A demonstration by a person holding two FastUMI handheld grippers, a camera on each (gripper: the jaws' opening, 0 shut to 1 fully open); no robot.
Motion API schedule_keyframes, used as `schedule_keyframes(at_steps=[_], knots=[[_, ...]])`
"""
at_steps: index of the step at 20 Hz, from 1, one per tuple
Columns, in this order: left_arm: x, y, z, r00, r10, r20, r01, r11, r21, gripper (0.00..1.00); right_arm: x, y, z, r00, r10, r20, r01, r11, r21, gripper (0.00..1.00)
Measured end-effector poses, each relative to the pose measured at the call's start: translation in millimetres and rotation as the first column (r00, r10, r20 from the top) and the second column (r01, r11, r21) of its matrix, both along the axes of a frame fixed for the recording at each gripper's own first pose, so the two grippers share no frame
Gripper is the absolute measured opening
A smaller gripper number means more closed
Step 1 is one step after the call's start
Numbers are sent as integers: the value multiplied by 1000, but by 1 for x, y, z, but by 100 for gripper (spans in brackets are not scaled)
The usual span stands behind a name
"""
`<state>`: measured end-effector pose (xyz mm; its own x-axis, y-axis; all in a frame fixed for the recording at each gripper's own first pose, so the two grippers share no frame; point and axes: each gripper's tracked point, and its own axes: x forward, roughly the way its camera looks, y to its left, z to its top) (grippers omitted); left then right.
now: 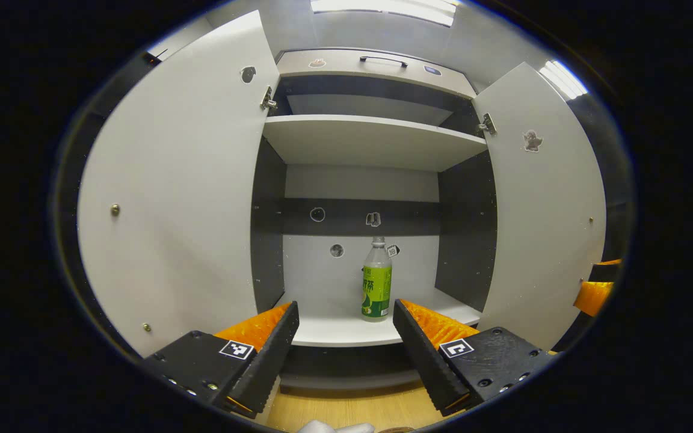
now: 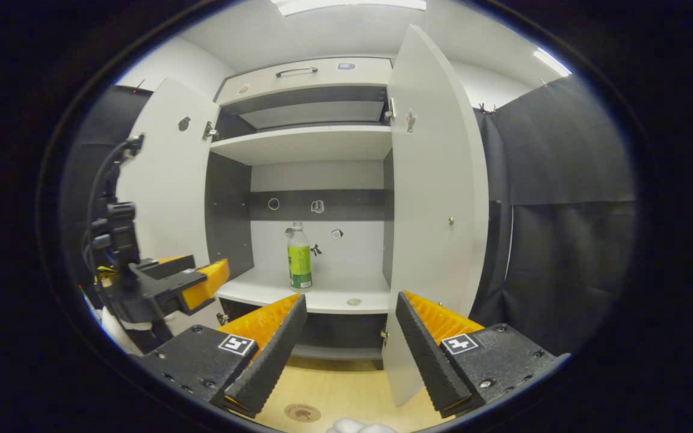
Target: Grasp the bottle in the cabinet with the left hand and place it on the coaster, then close the right door with the right hand and the left door with the left hand.
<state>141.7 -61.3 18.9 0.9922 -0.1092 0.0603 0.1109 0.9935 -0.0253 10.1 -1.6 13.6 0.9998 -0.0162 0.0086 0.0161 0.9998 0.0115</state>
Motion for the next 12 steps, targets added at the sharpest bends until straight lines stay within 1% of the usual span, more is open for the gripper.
schedule_keyframes(at_steps=[4,7,10,12], knots=[[62,-27,10,999,-24,33,24,1000,-8,96,-6,-2,4,1000,-20,-14,20,1000,-14,98],[110,-49,6,998,-37,42,37,999,0,95,-7,-3,2,999,-38,-35,37,999,-30,98],[161,-67,-8,999,-33,12,33,999,6,96,-4,-3,1,997,-47,-56,45,998,-40,98],[187,-75,-23,1000,-27,-14,27,1000,7,96,-1,-2,-3,996,-52,-70,49,998,-50,98]])
